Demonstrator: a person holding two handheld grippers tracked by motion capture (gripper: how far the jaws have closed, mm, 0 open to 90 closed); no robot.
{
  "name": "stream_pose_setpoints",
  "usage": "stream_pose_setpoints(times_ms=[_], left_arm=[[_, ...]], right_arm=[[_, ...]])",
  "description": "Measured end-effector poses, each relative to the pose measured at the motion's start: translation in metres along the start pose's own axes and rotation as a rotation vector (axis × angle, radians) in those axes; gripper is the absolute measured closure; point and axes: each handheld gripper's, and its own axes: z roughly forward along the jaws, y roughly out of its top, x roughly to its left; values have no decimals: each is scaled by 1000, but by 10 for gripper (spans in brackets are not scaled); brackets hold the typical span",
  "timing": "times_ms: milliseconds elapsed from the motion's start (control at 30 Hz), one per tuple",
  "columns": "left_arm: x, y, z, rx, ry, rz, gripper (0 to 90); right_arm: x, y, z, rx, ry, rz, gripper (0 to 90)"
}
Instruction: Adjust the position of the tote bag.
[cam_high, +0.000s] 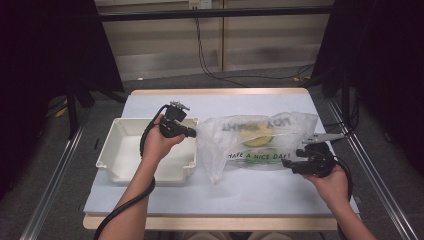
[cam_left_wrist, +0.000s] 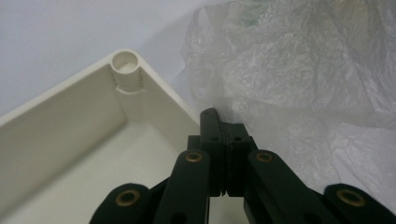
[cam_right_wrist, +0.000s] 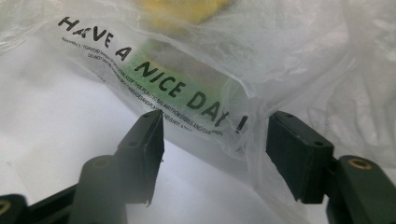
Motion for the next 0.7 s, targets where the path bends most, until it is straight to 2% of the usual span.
stream_pose_setpoints(times_ms=[33, 133, 167, 233, 267, 333, 400, 467, 567, 600, 700], left_arm=[[-3, -1, 3, -32, -1, -38, 893], [-2, -3, 4, -19, -10, -31, 893], [0, -4, 3, 10, -9, -3, 892], [-1, -4, 3, 4, -9, -6, 893], [0, -4, 2, 14, -11, 15, 892], [0, -4, 0, 14, -2, 14, 892], [-1, -4, -4, 10, -1, 12, 888], [-2, -4, -4, -1, -4, 6, 887], [-1, -4, -6, 10, -1, 20, 886], [-1, -4, -7, 10, -6, 20, 887], [-1, -4, -6, 12, -6, 20, 886]], right_arm=[[0, 0, 0, 0, 0, 0, 380], [0, 1, -2, -10, -1, 0, 505], [1, 2, -3, -10, 22, -8, 631], [3, 3, -2, 8, 12, -20, 644], [3, 3, -1, 12, 11, -29, 641], [4, 2, -1, 17, 6, -20, 628], [1, 2, 1, 12, -16, -14, 490], [-2, 1, -1, 4, -36, 6, 445], [-5, 2, -3, -4, -35, 13, 426], [-7, 2, -6, -10, -45, 16, 396], [-11, 2, -12, -26, -43, 30, 397]])
